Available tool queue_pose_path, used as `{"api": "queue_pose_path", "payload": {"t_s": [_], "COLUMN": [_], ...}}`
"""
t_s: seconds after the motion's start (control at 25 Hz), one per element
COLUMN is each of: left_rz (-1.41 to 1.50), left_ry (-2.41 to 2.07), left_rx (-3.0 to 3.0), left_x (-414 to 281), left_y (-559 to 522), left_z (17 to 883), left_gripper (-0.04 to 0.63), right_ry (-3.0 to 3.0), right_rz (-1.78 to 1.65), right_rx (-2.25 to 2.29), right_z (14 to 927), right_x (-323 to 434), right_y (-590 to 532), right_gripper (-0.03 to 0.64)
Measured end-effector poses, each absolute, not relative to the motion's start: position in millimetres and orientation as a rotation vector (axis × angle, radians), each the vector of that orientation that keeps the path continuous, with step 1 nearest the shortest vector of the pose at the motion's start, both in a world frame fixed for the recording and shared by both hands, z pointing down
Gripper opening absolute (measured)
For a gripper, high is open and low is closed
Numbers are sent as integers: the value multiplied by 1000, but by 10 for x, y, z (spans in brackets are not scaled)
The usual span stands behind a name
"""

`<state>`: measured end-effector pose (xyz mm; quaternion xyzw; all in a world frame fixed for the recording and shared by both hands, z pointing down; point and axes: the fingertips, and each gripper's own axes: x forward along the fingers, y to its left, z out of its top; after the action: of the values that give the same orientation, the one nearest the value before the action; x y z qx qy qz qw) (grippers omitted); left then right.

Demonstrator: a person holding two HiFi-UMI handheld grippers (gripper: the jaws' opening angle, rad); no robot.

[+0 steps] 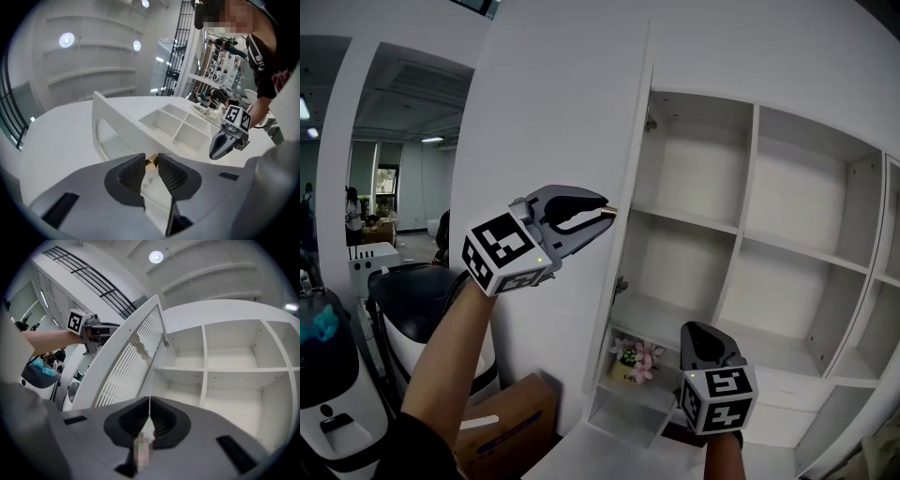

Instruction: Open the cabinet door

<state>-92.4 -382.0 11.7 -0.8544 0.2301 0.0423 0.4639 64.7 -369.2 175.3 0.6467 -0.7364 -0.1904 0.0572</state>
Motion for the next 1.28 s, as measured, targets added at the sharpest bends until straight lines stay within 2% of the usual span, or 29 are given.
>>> {"api": "queue_pose_path", "payload": {"t_s": [0.2,0.44,0.56,0.72,0.92,1.28], "left_rz": [86,130,126,23,104,133], "left_ry": [654,782,792,791,910,1482], "left_rx": [-2094,-2106,-2102,-2075,-2109,-2265], "left_x": [-1424,-1855,-1915,-1847,-2035,-2582], "left_y": [-3999,-4206,-4232,-4305,-4225,-4493], "left_z": [128,151,175,313,397,1714], "left_gripper": [83,49,14,14,12,9], "right_ry": [-2272,-2292,-2294,-2290,-2284,-2306], "right_rz": [-568,-547,-538,-534,-512,-470], "right_rx": [1924,1891,1884,1875,1878,1866], "right_z": [1800,1933,1970,2013,2070,2271], "right_x": [324,23,-43,-105,46,426], "right_y": [-3836,-3952,-3993,-3999,-3933,-3725], "right_gripper": [21,21,21,21,21,21]}}
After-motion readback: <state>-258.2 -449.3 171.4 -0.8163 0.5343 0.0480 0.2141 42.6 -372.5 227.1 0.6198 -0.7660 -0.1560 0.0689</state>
